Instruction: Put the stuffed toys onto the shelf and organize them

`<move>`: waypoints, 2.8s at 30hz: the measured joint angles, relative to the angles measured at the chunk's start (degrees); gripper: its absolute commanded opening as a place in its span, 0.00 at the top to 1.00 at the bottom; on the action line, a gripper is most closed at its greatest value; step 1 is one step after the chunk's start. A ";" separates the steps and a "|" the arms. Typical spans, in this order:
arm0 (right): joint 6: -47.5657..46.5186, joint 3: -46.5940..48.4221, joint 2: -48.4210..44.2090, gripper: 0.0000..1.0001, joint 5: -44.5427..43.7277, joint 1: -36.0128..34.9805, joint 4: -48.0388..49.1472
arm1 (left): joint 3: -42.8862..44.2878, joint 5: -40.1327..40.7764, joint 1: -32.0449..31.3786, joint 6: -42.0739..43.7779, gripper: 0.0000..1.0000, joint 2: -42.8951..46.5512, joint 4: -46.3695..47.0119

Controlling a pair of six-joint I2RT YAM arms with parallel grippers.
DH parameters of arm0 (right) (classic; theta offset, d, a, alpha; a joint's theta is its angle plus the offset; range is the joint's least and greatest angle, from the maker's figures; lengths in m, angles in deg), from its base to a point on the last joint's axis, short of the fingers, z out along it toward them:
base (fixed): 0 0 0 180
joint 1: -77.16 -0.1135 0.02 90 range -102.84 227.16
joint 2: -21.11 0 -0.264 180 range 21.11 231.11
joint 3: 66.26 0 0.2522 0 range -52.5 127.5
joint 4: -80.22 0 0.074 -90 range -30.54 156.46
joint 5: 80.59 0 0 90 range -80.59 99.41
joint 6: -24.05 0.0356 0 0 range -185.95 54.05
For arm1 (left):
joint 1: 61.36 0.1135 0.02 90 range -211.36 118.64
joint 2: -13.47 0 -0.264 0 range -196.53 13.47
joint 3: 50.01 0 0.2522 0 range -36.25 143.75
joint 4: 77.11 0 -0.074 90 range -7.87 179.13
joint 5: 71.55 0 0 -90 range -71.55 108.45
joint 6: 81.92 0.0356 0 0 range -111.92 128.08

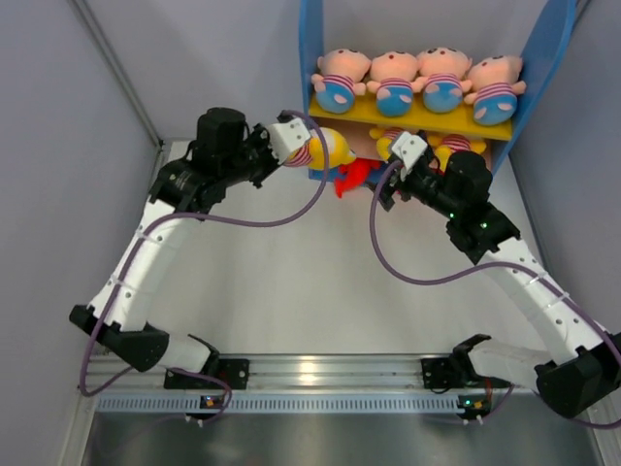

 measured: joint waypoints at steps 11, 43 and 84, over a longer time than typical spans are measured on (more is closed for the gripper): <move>7.82 -8.74 -11.67 0.01 -21.84 7.54 -0.11 | -14.40 25.83 -13.20 7.89 1.00 -8.79 24.55; 7.34 -9.38 -25.18 0.01 -14.21 7.63 -2.86 | -26.36 41.44 -11.04 28.17 1.00 -29.66 82.07; 2.91 -9.38 -25.94 0.01 -12.74 7.63 -7.58 | -18.14 40.30 -8.74 33.09 0.20 -46.84 90.20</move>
